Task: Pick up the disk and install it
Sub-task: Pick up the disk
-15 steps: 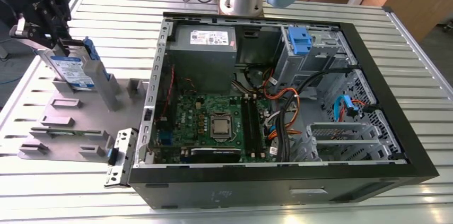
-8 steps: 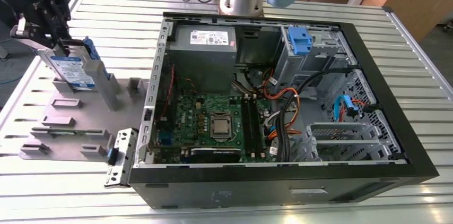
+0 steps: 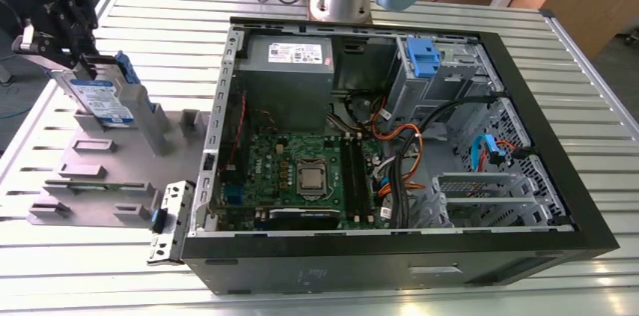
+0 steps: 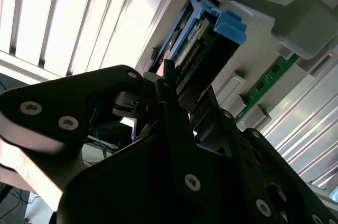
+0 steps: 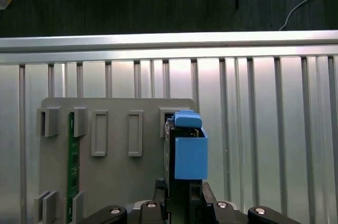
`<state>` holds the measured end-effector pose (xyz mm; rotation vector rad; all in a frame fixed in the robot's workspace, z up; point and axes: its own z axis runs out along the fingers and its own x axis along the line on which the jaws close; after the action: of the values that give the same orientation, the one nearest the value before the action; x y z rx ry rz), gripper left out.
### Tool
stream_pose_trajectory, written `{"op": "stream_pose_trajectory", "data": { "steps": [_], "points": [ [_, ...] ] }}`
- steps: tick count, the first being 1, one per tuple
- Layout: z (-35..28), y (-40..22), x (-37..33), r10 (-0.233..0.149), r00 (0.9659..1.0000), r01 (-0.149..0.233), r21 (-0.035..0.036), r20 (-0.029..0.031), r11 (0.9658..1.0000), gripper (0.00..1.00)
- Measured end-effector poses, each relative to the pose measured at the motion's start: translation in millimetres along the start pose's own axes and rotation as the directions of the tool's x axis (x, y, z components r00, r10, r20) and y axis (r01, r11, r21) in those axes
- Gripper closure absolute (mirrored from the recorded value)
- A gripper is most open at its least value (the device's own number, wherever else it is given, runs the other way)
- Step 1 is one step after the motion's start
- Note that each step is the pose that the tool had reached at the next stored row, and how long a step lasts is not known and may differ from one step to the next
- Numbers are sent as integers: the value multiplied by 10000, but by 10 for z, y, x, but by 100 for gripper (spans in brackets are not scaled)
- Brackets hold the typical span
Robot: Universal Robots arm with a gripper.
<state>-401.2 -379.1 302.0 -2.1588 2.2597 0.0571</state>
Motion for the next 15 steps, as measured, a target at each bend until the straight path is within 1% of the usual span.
{"op": "stream_pose_trajectory", "data": {
  "steps": [6,15],
  "points": [
    [2,2,0,-289,9996,289,-12,-6,9996,65],
    [7,6,15,-327,9995,327,-14,-6,9995,65]
  ]
}}
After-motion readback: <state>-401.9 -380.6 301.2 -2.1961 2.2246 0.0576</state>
